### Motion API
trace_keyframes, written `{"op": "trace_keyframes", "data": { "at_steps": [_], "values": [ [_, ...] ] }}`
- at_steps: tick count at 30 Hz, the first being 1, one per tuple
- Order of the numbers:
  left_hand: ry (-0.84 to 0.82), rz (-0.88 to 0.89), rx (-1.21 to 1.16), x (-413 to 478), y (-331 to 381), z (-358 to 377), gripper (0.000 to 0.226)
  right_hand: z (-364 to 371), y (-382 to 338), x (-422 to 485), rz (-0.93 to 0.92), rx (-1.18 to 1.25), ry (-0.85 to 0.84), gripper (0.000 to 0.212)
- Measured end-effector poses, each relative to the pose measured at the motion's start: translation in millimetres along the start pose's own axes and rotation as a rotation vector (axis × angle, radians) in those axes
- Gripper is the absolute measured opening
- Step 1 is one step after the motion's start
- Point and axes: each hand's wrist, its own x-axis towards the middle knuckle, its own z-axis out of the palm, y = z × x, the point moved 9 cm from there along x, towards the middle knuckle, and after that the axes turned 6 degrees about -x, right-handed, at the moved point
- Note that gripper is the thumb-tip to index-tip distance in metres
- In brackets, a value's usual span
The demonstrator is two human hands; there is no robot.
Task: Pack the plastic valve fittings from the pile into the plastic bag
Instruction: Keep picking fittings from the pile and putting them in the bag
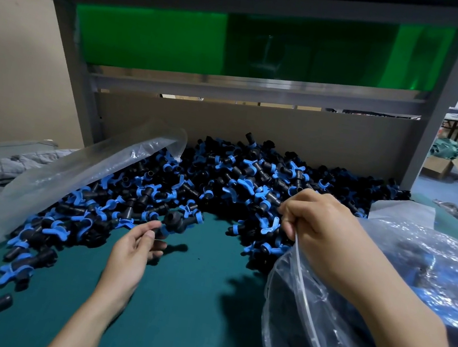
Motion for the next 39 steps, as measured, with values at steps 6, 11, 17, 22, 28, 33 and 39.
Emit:
{"op": "trace_keyframes", "data": {
  "at_steps": [6, 11, 17, 22, 28, 33, 39],
  "values": [
    [0.0, -0.005, -0.004, 1.2, -2.4, -1.9, 0.026, 0.7, 0.8, 0.3, -0.001, 0.004, 0.002, 0.042],
    [0.002, 0.008, 0.022, 1.4, -1.9, -2.4, 0.027, 0.2, -0.2, -0.4, 0.0, 0.002, -0.001, 0.044],
    [0.009, 0.01, 0.043, 2.3, -3.1, -4.4, 0.026, 0.2, -0.9, -0.7, -0.002, 0.003, -0.003, 0.044],
    [0.014, 0.017, 0.039, 1.3, -1.5, -3.9, 0.025, 0.8, -0.1, -0.1, -0.001, 0.003, -0.004, 0.043],
    [0.015, 0.018, 0.048, 1.3, -0.4, -3.7, 0.025, 1.0, -0.7, 0.2, -0.001, 0.002, -0.007, 0.043],
    [0.012, 0.003, 0.014, 0.3, -0.2, -1.9, 0.022, 1.1, -1.0, -0.1, -0.002, 0.0, -0.011, 0.042],
    [0.008, -0.031, -0.011, -2.1, 1.5, 0.7, 0.024, 1.1, -0.9, -0.8, -0.003, -0.004, -0.006, 0.042]
  ]
}}
